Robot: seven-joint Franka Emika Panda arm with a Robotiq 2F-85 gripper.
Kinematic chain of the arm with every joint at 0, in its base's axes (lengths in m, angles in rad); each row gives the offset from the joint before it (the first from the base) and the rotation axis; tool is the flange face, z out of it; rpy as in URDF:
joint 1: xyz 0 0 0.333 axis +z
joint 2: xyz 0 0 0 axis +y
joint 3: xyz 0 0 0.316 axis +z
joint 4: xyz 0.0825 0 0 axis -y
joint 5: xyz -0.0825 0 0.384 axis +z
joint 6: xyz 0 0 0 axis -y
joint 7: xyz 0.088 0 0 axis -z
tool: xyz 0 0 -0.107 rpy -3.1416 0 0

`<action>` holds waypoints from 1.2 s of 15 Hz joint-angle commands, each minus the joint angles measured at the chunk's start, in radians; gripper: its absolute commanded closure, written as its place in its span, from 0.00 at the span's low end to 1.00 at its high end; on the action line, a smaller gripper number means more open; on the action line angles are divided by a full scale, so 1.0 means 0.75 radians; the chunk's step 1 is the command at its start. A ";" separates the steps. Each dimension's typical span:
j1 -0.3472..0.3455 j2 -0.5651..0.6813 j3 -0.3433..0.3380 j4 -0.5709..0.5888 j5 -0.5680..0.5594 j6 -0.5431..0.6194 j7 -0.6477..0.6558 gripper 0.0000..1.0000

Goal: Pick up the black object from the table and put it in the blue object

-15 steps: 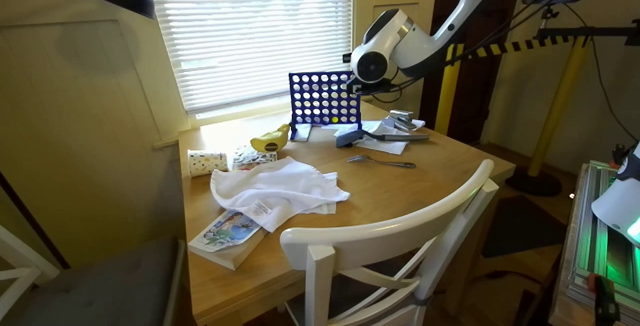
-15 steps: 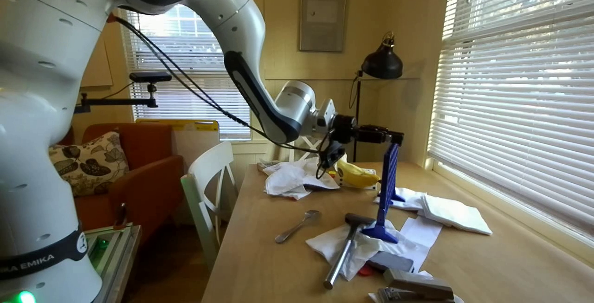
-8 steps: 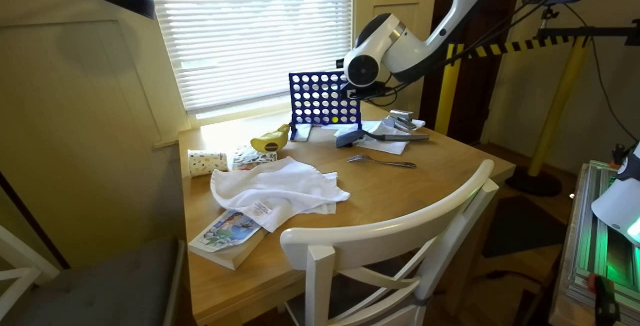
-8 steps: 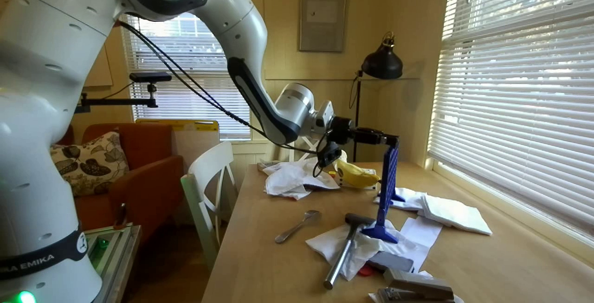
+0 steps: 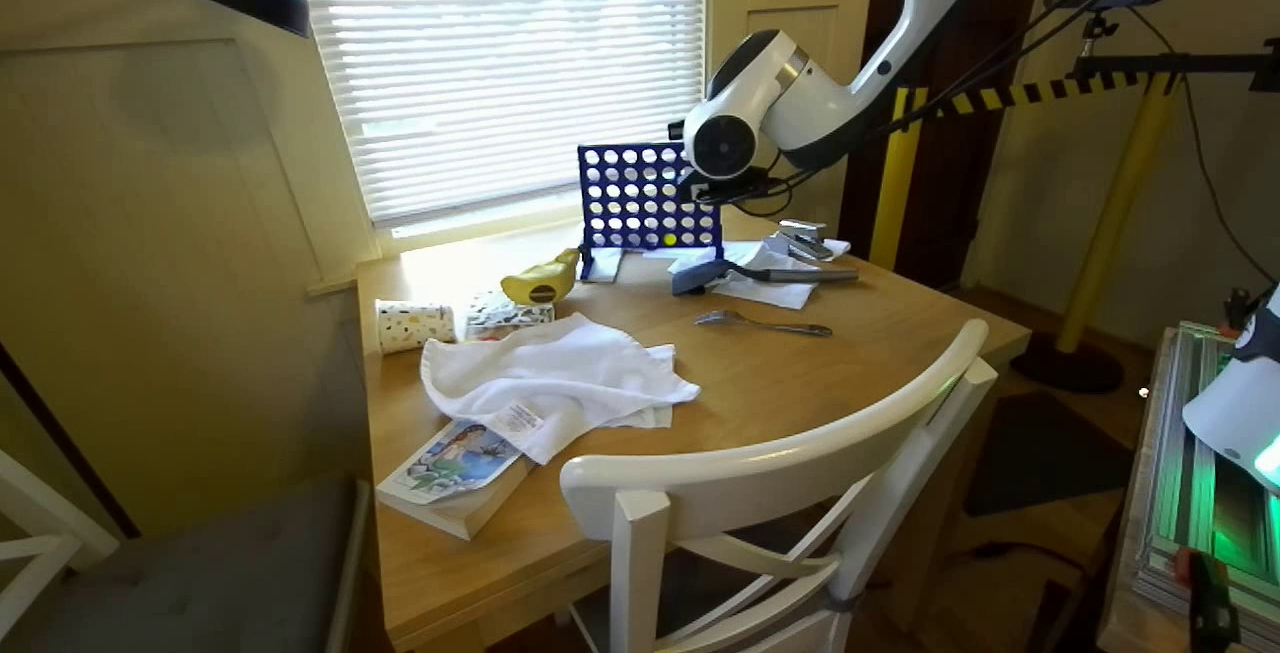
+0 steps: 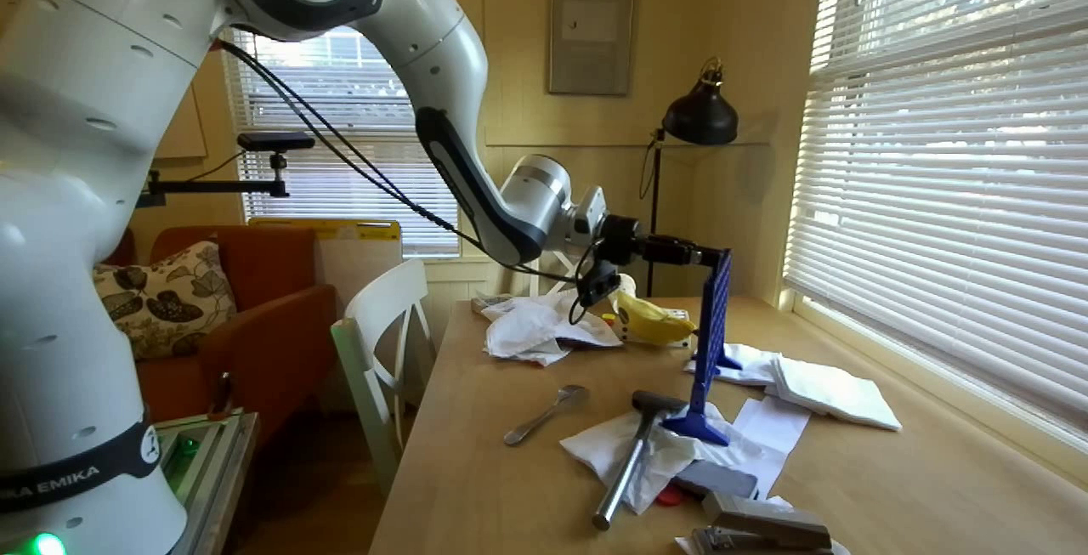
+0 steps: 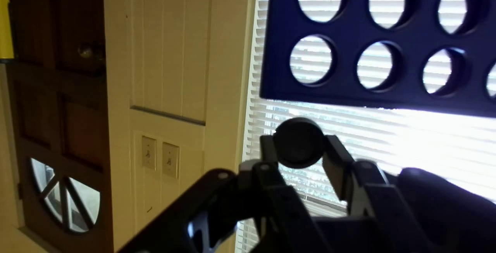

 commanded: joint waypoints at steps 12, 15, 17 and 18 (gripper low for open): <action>0.040 0.001 -0.001 -0.020 0.074 -0.079 0.028 0.90; 0.026 -0.001 -0.005 -0.025 0.045 -0.039 0.049 0.90; 0.017 -0.004 -0.010 -0.033 0.023 -0.005 0.071 0.90; 0.014 -0.005 -0.012 -0.036 0.018 0.007 0.078 0.90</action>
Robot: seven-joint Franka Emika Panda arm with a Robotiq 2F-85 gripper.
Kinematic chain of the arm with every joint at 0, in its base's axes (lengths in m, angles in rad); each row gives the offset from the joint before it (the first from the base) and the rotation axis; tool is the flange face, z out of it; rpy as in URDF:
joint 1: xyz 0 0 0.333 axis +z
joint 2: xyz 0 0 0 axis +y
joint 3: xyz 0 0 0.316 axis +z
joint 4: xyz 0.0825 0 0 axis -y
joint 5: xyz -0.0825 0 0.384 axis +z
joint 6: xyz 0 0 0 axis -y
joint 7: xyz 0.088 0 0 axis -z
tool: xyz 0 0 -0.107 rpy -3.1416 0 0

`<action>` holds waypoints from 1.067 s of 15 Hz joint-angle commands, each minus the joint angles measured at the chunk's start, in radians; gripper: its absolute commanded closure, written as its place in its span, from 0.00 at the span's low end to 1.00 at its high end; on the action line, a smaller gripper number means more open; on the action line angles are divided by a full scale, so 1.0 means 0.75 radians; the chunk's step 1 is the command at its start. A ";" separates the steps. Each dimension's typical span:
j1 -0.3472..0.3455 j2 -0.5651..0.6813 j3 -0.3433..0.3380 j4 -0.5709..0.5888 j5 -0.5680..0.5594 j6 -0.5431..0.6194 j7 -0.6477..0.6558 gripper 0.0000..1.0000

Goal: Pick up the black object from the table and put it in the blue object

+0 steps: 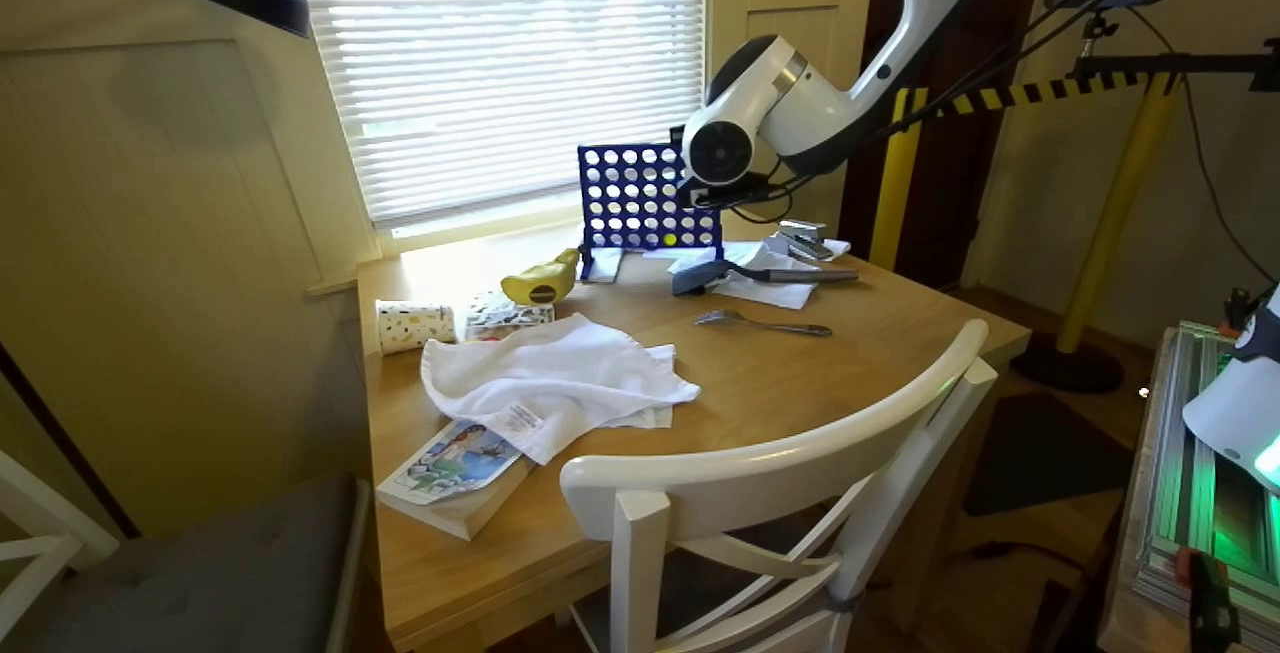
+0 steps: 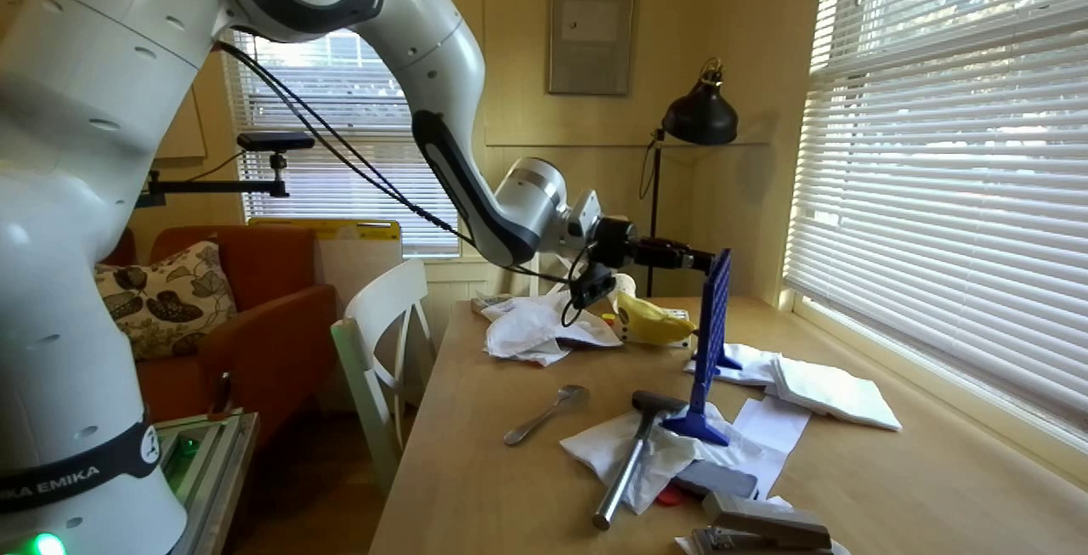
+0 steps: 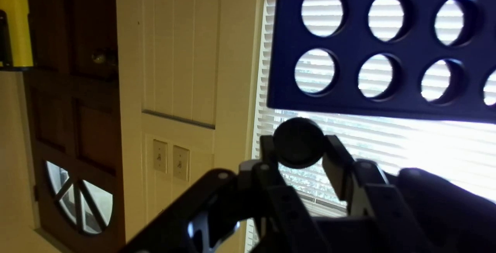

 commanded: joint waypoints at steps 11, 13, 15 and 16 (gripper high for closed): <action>-0.024 -0.009 -0.026 -0.021 -0.051 0.129 0.076 0.90; -0.025 -0.009 -0.026 -0.021 -0.050 0.141 0.074 0.39; -0.025 -0.010 -0.027 -0.018 -0.049 0.148 0.068 0.26; -0.024 -0.009 -0.027 -0.017 -0.047 0.145 0.064 0.19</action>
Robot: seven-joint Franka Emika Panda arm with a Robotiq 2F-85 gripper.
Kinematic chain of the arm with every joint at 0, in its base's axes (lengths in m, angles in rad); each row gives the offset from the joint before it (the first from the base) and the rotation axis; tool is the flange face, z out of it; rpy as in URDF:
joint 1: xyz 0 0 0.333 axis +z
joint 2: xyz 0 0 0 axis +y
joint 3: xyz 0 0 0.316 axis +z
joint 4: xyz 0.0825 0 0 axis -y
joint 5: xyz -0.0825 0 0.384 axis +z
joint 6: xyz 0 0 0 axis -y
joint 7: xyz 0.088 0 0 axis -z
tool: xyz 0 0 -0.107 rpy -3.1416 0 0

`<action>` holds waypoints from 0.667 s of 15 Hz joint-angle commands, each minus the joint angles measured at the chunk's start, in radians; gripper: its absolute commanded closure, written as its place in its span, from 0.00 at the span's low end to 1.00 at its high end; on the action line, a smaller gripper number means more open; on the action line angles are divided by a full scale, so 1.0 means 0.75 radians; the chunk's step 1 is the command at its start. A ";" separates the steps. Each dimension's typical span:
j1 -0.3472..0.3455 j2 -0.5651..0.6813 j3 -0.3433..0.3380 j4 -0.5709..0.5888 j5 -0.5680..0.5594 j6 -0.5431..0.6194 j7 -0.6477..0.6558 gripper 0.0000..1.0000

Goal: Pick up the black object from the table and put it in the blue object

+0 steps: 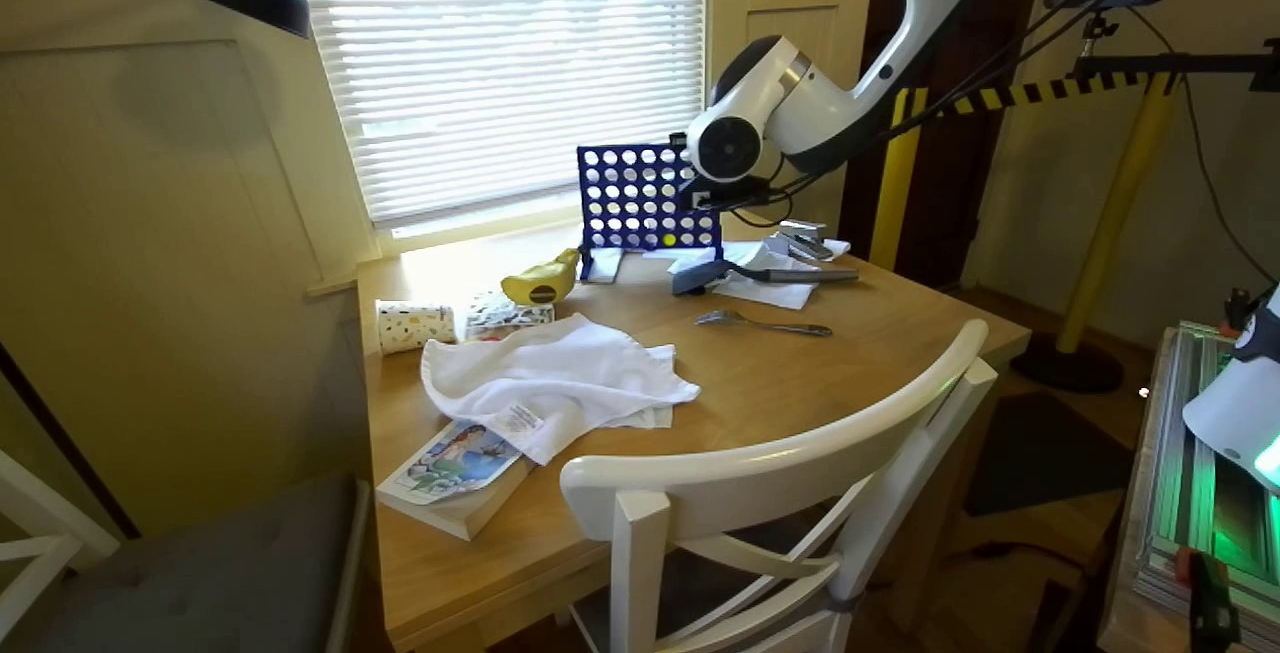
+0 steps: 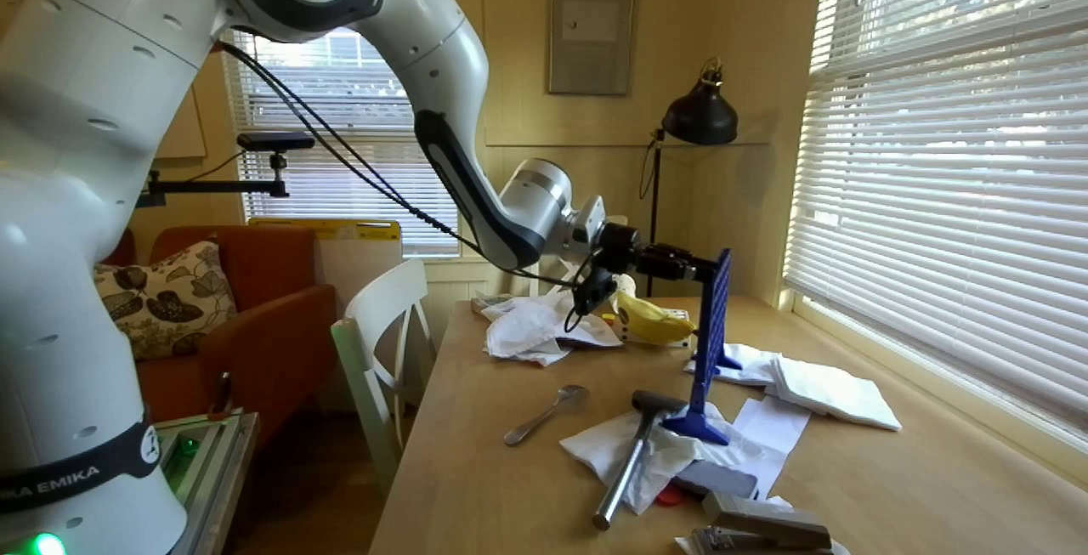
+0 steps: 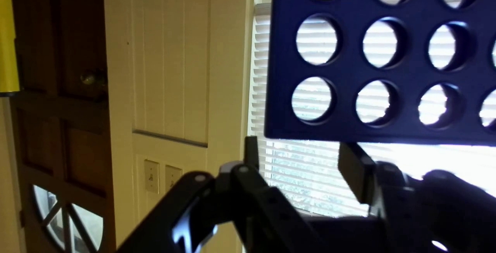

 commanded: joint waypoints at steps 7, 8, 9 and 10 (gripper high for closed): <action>0.033 -0.015 -0.004 -0.001 -0.036 -0.044 -0.084 0.00; 0.049 -0.016 -0.004 0.003 -0.033 -0.078 -0.129 0.00; 0.059 -0.018 -0.003 0.006 -0.042 -0.097 -0.156 0.00; 0.072 -0.023 0.000 0.006 -0.058 -0.115 -0.184 0.00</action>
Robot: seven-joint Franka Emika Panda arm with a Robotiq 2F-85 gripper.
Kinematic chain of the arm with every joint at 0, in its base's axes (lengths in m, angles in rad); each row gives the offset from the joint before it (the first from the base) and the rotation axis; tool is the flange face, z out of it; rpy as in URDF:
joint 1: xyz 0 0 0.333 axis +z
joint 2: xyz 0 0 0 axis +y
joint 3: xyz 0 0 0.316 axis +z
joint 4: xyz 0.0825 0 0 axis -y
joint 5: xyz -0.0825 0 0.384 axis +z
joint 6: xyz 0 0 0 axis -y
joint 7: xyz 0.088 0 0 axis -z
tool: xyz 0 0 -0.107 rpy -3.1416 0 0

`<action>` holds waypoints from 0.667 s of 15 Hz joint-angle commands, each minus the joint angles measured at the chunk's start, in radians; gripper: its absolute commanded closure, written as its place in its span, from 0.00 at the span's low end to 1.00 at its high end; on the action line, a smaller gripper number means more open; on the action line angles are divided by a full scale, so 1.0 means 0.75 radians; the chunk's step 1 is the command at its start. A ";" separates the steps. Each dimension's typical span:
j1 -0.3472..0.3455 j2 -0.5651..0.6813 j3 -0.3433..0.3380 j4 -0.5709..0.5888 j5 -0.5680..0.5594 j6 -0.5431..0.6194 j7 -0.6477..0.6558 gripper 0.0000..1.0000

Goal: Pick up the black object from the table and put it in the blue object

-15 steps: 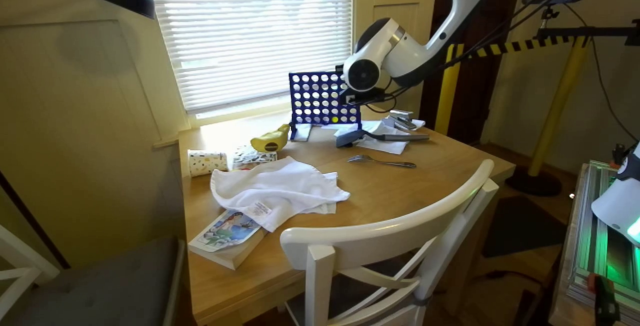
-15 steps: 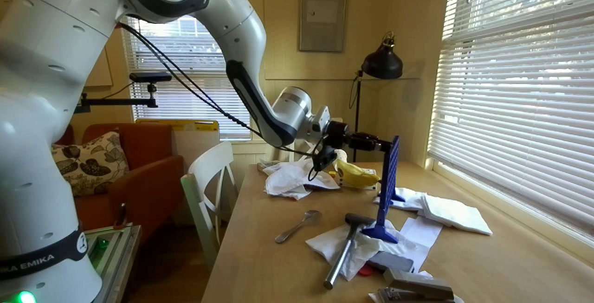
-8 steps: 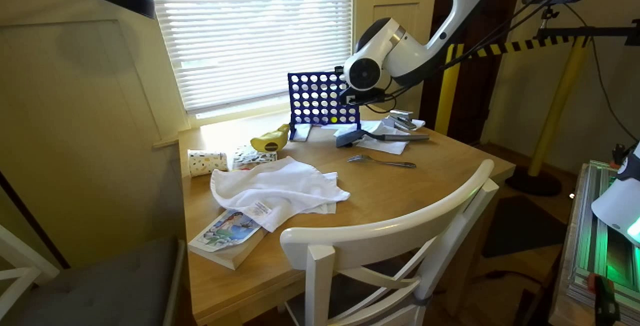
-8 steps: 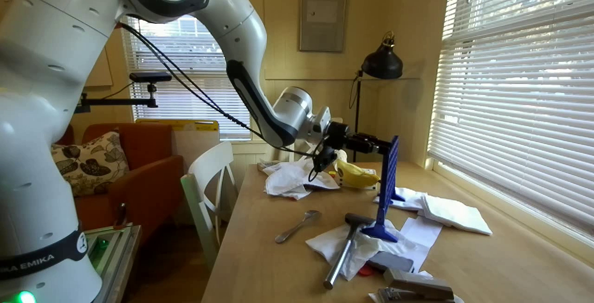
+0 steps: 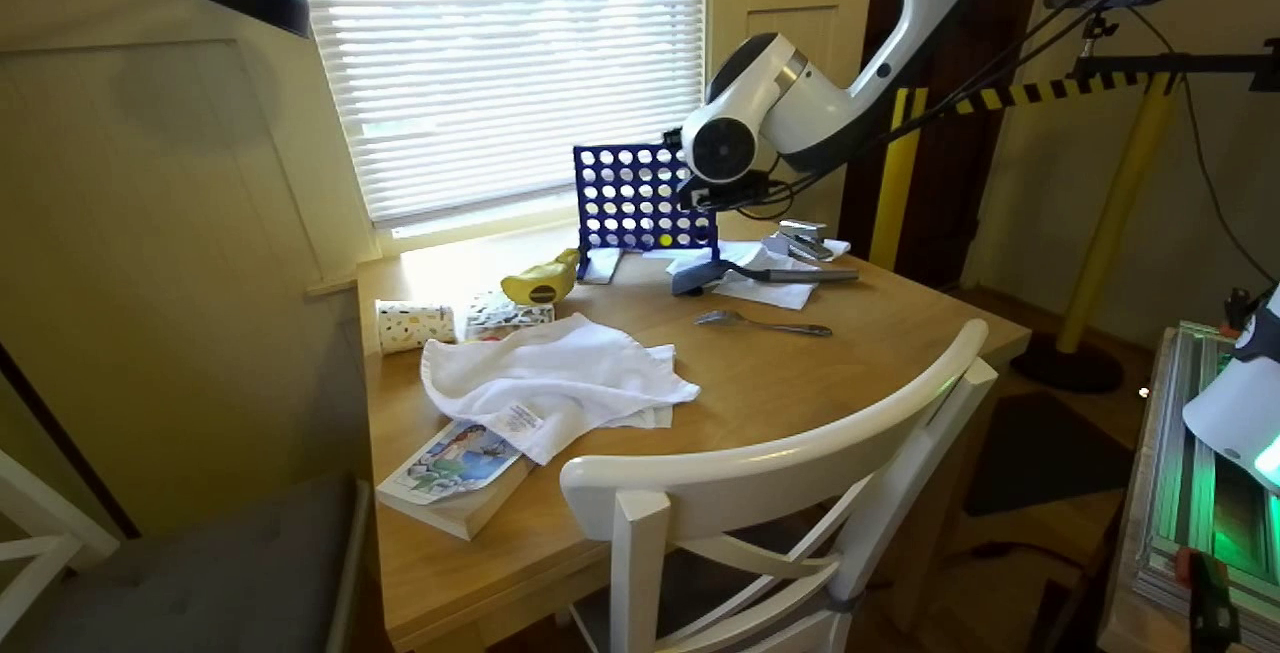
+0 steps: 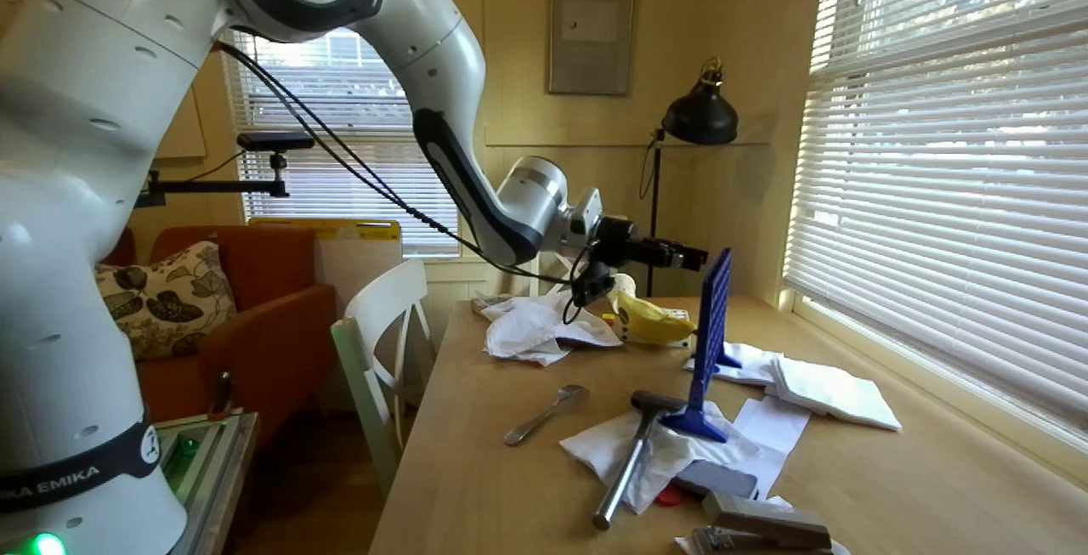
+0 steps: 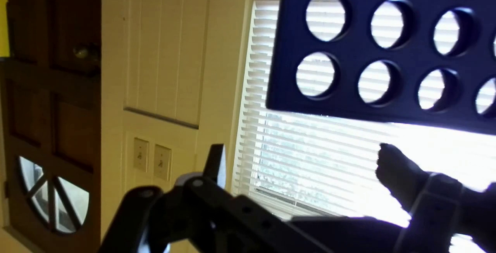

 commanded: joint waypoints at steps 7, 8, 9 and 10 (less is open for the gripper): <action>0.037 -0.010 0.040 0.034 -0.105 0.090 -0.096 0.00; 0.037 -0.010 0.043 0.044 -0.107 0.124 -0.111 0.00; 0.037 -0.009 0.044 0.051 -0.107 0.138 -0.117 0.00; 0.037 -0.009 0.044 0.054 -0.107 0.142 -0.122 0.00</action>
